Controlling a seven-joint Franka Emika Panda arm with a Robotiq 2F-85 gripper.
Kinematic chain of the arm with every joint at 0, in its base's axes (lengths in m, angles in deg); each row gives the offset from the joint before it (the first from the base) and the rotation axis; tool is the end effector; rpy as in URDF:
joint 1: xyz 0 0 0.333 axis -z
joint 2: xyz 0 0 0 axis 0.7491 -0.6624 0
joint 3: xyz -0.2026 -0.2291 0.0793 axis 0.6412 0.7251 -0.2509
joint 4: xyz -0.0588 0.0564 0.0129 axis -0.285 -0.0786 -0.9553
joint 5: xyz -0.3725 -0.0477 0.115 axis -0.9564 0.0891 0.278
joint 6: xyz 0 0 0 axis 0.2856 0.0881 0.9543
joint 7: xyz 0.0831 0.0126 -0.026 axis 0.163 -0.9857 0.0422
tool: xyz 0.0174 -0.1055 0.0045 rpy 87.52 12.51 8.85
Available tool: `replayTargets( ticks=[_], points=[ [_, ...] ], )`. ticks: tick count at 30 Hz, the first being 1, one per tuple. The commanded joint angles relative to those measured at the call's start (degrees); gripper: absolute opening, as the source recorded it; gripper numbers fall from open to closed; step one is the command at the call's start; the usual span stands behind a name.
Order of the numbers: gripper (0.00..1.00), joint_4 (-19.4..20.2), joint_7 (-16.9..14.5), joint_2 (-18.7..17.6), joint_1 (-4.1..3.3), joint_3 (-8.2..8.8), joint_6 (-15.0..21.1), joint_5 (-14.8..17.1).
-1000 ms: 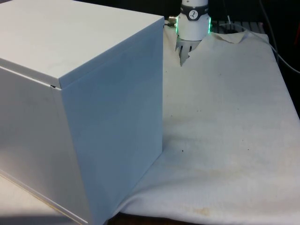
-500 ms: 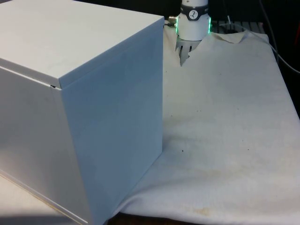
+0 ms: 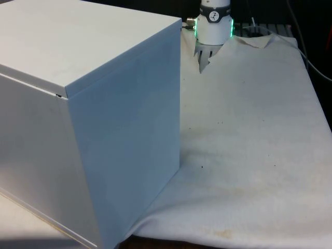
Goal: Open the drawer, then close it.
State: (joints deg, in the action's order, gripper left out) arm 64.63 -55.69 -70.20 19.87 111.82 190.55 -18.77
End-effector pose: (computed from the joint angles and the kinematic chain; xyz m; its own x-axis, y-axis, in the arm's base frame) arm 0.5357 -0.0487 0.4857 0.5673 0.8046 -0.1757 0.8224 -0.5423 0.1719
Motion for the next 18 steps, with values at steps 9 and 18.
replayTargets(
  ticks=[9, 18],
  points=[
    [1.00, 2.29, 0.29, 0.69, 0.46, 1.83, 5.84, -2.23],
    [1.00, 3.95, 0.00, 0.92, 0.69, 4.35, 11.12, -3.78]
  ],
)
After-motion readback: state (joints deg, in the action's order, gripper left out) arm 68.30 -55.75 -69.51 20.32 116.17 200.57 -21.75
